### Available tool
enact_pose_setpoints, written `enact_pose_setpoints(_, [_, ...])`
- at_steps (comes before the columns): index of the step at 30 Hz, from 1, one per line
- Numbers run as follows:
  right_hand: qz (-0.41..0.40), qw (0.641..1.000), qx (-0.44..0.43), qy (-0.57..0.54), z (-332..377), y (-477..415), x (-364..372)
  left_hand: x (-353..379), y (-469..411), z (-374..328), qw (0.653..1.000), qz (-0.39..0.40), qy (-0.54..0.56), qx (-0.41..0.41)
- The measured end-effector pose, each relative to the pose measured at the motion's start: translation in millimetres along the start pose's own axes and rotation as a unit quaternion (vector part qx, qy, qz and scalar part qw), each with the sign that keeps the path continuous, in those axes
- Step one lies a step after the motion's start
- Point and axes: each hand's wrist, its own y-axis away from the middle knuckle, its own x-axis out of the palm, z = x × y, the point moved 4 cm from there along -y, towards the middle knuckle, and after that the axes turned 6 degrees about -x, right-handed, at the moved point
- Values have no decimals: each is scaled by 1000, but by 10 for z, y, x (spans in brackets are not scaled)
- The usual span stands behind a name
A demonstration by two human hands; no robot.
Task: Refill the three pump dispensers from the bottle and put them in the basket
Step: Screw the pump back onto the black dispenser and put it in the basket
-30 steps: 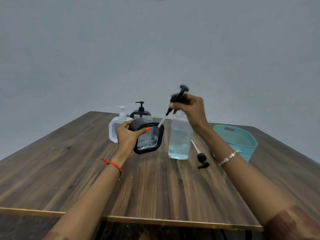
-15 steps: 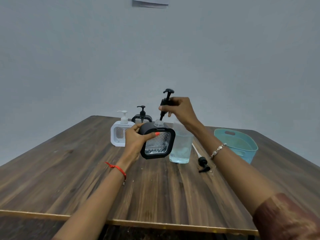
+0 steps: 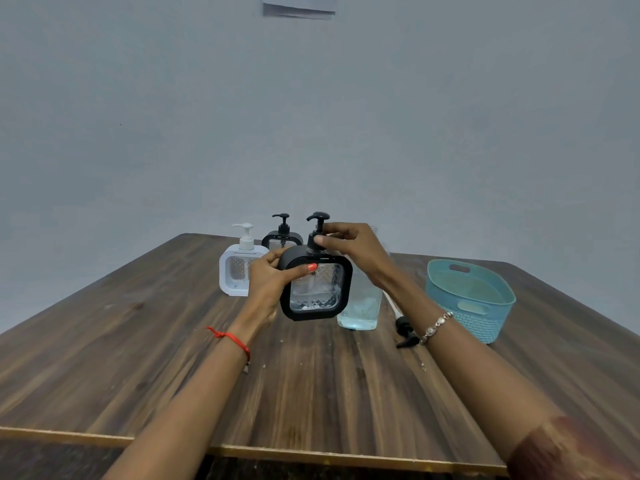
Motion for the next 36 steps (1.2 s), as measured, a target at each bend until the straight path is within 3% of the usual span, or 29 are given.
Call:
enact_pose_setpoints(2, [-4, 999, -5, -45, 17, 12, -19, 3, -7, 6, 1000, 1, 7, -4])
enact_pose_setpoints(8, [-94, 995, -18, 6, 30, 43, -49, 14, -8, 62, 1000, -3, 8, -9])
enact_pose_setpoints(13, [-132, 990, -15, -57, 14, 55, -127, -15, -41, 95, 1000, -10, 10, -19])
enact_pose_setpoints(18, [-59, 995, 19, -72, 11, 26, -68, 37, -32, 54, 999, -3, 25, -22])
enact_pose_setpoints(22, [-63, 995, 20, -78, -14, 55, -55, 49, -31, 38, 1000, 2, 24, -19])
enact_pose_setpoints(27, [-7, 994, 34, -104, -30, 39, 4, 34, -28, 60, 999, -1, 28, -21])
enact_pose_setpoints(29, [-21, 994, 37, -100, -16, 47, -7, 34, -26, 57, 1000, 1, 23, -21])
enact_pose_setpoints(33, [-85, 996, 38, 14, -66, 23, -36, 50, -13, 49, 1000, 5, 11, -20])
enact_pose_setpoints(36, [-27, 997, 51, -55, -51, 13, -5, 63, -11, 45, 1000, 9, 19, -20])
